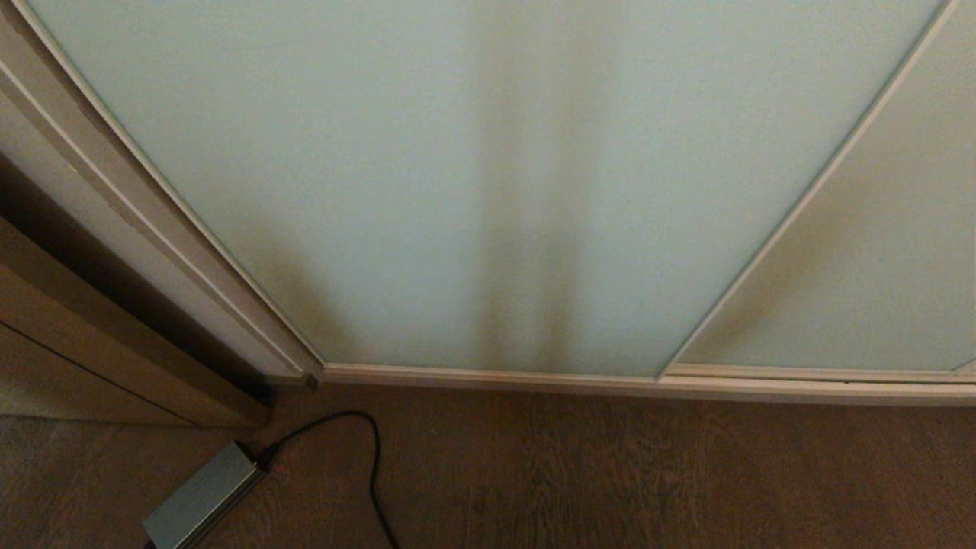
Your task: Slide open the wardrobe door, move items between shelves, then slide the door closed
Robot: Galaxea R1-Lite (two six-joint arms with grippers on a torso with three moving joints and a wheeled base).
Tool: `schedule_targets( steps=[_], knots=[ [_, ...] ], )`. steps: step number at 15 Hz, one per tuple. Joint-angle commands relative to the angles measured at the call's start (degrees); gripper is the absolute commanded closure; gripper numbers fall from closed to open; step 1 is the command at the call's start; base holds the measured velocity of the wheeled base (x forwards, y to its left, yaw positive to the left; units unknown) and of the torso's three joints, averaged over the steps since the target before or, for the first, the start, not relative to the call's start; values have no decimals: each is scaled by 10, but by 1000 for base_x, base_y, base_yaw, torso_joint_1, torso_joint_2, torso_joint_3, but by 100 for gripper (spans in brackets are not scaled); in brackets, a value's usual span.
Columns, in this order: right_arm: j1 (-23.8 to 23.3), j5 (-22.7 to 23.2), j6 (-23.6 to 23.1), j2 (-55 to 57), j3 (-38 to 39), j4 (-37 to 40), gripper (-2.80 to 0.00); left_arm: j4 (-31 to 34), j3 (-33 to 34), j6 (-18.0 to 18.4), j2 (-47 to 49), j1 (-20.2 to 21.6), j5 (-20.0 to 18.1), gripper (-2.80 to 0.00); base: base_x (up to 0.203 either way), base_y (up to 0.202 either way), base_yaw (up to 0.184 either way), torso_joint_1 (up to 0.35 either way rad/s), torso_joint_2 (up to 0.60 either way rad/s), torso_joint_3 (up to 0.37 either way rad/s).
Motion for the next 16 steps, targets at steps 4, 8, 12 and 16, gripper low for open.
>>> schedule_targets(
  steps=[4,8,12,16],
  knots=[
    [-1,-13,29,-203,155,-28,0,0,0,0,1,0,0,0,0,0,0,0,0,0],
    [-4,-12,23,-212,218,-147,0,0,0,0,0,0,0,0,0,0,0,0,0,0],
    [-4,-8,20,-212,222,-154,0,0,0,0,1,0,0,0,0,0,0,0,0,0],
    [-4,-15,72,-212,223,-158,0,0,0,0,1,0,0,0,0,0,0,0,0,0]
  ],
)
